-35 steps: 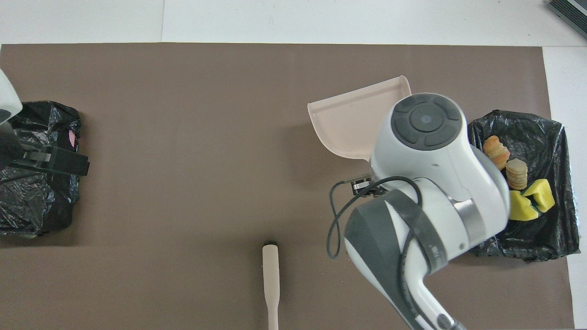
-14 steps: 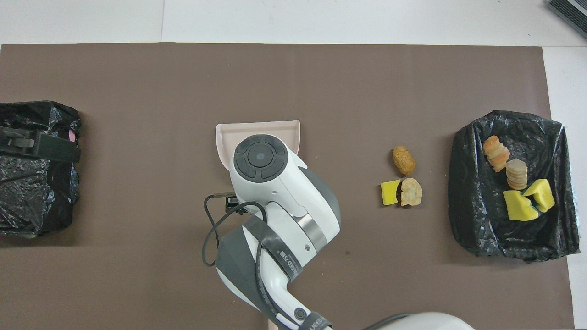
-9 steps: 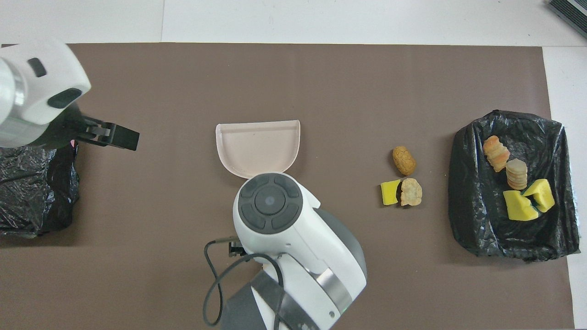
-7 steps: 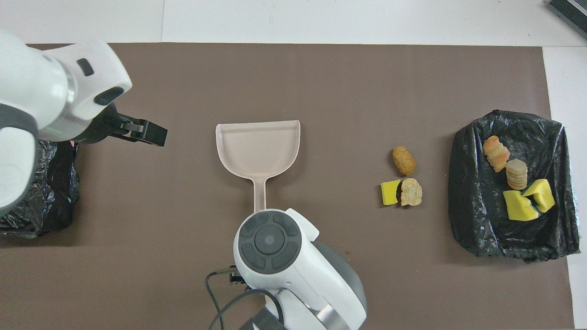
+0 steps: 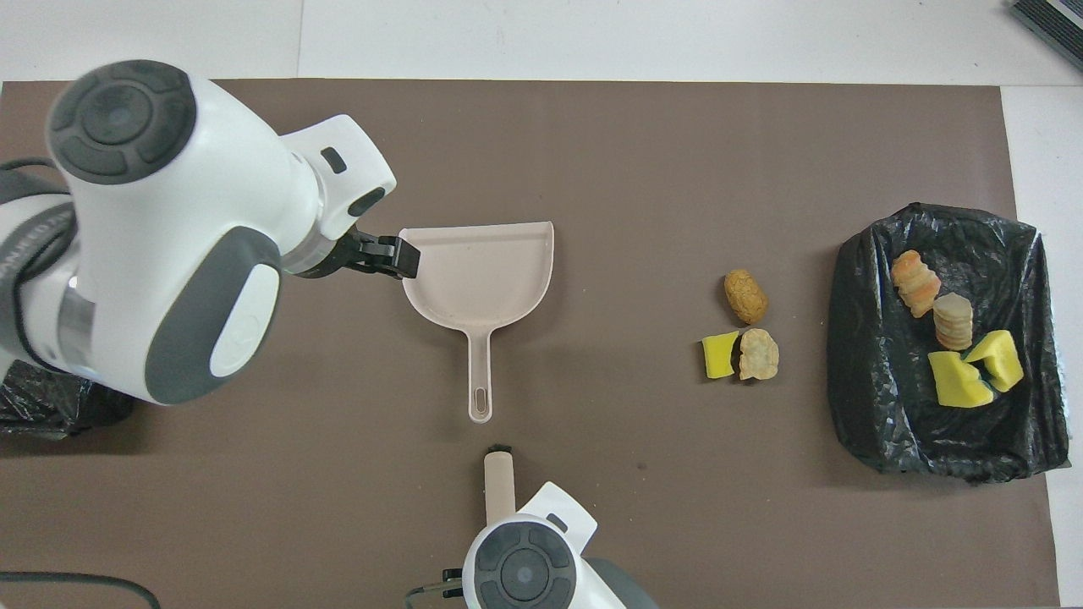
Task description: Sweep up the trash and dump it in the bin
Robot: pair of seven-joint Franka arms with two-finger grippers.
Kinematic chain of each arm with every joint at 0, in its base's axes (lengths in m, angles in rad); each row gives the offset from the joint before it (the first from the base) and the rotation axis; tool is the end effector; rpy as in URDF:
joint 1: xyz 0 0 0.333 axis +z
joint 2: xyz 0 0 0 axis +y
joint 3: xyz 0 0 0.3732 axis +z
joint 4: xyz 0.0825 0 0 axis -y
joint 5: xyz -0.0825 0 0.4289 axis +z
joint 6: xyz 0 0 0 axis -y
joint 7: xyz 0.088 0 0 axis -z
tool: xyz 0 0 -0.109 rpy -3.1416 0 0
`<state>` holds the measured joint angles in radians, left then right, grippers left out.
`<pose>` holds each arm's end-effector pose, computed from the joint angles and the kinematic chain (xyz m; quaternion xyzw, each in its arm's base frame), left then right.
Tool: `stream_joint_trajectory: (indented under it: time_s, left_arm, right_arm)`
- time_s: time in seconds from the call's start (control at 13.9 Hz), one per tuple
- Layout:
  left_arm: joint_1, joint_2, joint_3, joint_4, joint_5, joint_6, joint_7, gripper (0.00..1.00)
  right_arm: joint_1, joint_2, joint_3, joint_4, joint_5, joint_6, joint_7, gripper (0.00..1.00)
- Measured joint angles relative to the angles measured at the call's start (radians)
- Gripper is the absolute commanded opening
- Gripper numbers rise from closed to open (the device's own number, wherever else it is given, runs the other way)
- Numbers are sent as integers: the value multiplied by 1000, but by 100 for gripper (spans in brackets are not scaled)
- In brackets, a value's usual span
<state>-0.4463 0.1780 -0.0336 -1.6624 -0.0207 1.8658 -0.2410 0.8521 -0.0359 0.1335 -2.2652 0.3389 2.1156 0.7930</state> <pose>0.5973 -0.3109 0.5443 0.9931 -0.1160 0.0074 0.0166 0.2824 0.4553 0.3953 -0.9890 0.0006 0.1414 0.0427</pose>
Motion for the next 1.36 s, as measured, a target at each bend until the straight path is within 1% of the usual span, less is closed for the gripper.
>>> stream_joint_trajectory:
  time_s: [0.22, 0.36, 0.43, 0.5, 0.57, 0.65, 0.93, 1.36]
  left_arm:
    - [-59, 15, -1, -125, 0, 144, -81, 100]
    - [-89, 19, -1, -197, 0, 212, -117, 100]
    - [-100, 19, -1, -226, 0, 238, -130, 100]
    - [-109, 19, -1, -252, 0, 265, -141, 100]
    - [-117, 19, -1, -273, 0, 287, -149, 100]
    - [-122, 19, -1, -287, 0, 302, -152, 100]
    - [-138, 21, -2, -315, 0, 342, -157, 100]
    - [-140, 32, -1, -321, 0, 366, -192, 100]
  right_arm:
    - [48, 3, 0, -64, 34, 63, 40, 100]
    - [72, 3, 0, -89, 38, 87, 60, 100]
    - [80, 3, 0, -94, 39, 90, 67, 90]
    - [85, 3, -1, -95, 39, 90, 68, 59]
    - [88, 3, -1, -95, 40, 90, 68, 14]
    - [90, 3, -1, -95, 40, 90, 68, 0]
    - [92, 2, -1, -95, 40, 94, 69, 0]
    - [82, 4, -13, -89, 40, 99, 69, 0]
